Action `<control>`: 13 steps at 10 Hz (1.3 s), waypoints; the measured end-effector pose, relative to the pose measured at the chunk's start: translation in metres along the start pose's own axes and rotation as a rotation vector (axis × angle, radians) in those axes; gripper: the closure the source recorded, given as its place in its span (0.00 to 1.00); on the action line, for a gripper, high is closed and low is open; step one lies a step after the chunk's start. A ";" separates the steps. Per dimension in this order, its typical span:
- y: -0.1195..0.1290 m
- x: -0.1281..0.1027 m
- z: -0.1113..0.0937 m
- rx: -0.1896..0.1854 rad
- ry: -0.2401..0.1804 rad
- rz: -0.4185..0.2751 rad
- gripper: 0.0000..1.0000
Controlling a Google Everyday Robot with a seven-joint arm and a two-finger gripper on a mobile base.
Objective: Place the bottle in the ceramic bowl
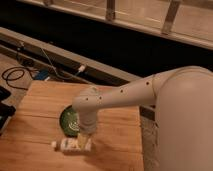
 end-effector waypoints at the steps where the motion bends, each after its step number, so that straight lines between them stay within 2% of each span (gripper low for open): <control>1: 0.000 0.005 0.003 -0.010 -0.002 0.006 0.35; 3: 0.002 0.004 0.012 -0.024 0.011 0.004 0.35; 8: 0.004 0.000 0.014 -0.019 0.022 0.013 0.35; 13: 0.004 -0.007 0.015 -0.027 -0.010 -0.023 0.35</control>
